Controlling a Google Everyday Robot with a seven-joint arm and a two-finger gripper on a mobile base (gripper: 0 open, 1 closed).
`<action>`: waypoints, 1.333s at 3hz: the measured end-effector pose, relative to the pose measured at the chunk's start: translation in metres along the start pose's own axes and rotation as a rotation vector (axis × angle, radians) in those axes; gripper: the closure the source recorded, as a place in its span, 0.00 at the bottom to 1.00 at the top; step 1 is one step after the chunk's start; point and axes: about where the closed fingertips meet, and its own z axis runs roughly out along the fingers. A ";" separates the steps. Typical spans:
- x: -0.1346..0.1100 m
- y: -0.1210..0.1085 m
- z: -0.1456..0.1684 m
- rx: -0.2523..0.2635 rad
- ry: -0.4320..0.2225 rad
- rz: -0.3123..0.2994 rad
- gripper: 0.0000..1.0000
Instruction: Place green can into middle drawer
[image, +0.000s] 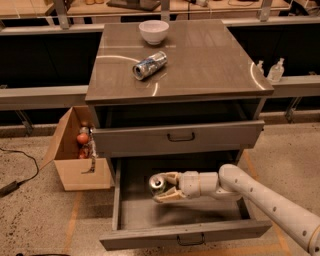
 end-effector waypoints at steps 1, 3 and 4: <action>0.021 0.001 0.009 -0.006 0.003 0.021 1.00; 0.051 0.005 0.028 -0.029 0.031 0.050 0.85; 0.061 0.001 0.039 -0.015 0.051 0.045 0.61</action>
Offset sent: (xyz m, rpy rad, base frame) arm 0.0017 0.0104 -0.0644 -0.0183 0.0769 0.0191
